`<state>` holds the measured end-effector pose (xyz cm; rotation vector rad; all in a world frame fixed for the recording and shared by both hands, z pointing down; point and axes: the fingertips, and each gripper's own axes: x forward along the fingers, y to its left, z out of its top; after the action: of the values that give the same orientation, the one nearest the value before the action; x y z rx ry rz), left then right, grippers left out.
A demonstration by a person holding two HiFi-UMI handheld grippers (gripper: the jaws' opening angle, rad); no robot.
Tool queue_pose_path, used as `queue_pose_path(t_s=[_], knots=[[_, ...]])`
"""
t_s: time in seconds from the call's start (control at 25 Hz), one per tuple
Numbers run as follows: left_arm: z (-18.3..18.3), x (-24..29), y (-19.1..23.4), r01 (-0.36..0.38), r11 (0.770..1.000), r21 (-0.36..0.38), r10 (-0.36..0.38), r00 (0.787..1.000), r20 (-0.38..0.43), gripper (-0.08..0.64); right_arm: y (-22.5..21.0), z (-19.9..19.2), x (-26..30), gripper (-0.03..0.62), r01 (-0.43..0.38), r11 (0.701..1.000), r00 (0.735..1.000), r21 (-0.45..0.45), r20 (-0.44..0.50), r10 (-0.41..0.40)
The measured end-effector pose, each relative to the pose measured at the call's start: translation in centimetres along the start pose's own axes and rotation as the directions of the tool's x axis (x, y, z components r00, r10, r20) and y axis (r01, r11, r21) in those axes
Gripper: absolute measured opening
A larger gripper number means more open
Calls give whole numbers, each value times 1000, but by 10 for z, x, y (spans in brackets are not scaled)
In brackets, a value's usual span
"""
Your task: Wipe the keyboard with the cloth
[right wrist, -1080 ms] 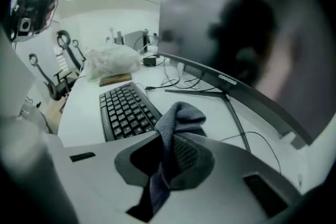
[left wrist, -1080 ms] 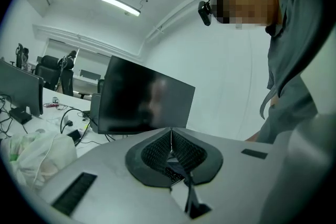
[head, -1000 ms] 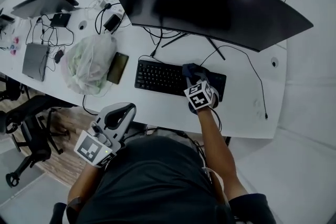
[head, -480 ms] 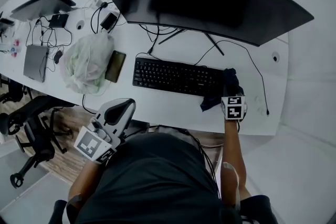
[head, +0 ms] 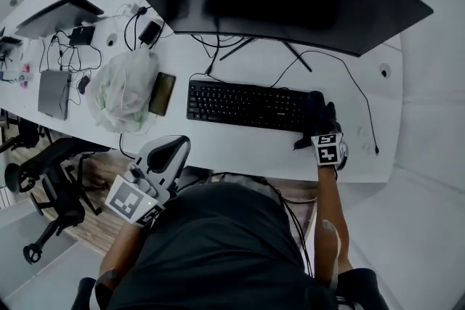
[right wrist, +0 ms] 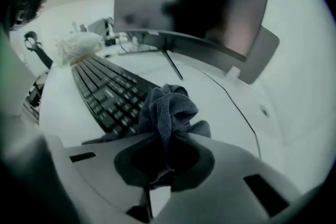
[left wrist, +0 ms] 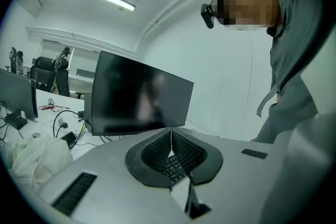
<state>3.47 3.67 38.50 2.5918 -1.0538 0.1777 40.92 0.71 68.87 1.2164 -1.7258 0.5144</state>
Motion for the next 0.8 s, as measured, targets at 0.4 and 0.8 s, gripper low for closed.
queue_pose_path(t_s=[0.4,0.8], knots=[[0,19,-9,57,998,23,-57,998,-10,8,137,79,10,26,-233,943,956,-237,120,266],[-3,6,2,12,1000,-19,-12,1000,2,8,2,-5,-21,26,-5,999,1000,41,13,4]])
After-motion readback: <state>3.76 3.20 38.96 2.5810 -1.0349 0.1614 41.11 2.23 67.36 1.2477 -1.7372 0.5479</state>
